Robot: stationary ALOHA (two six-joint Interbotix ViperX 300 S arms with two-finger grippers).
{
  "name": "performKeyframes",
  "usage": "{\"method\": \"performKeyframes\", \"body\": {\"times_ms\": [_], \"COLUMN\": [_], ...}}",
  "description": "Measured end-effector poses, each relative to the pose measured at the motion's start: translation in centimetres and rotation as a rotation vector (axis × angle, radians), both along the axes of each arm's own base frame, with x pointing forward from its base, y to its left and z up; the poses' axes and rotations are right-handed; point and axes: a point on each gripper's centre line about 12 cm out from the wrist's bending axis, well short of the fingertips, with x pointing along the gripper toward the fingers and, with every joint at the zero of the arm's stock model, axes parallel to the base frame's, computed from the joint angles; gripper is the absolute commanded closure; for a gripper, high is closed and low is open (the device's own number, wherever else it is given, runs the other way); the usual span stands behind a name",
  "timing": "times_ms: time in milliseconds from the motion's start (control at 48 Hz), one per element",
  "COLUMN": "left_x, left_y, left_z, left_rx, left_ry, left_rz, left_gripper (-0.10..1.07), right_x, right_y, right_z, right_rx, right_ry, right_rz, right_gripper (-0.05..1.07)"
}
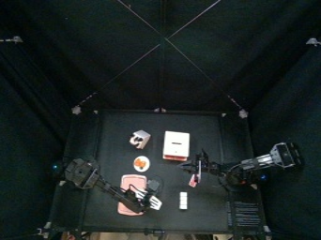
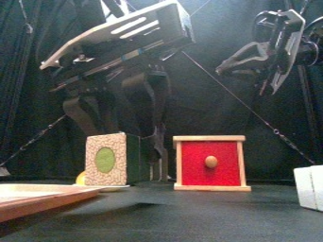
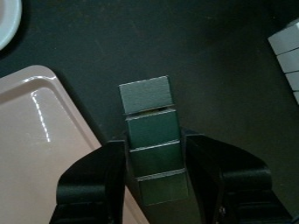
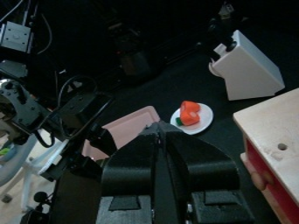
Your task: Put green sushi roll on plate
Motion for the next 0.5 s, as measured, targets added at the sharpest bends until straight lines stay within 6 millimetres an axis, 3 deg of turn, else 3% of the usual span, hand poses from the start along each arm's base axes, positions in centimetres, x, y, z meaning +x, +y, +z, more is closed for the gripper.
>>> {"method": "performKeyframes", "body": {"times_ms": [229, 500], "left_x": [-0.1, -2.1], "left_y": [-0.1, -0.1], "left_z": [0.0, 2.7], "left_rx": [0.005, 0.042], "left_ry": [0.005, 0.023], "left_rz": [-0.004, 0.022], "left_gripper": [0.26, 0.26], "right_x": [0.0, 0.0], "right_y": [0.0, 0.0], "right_z": [0.0, 0.0], "right_rx": [-0.003, -0.002], "right_ry": [0.0, 0.0], "right_rz": [0.001, 0.0], "right_gripper": [0.52, 0.52]}}
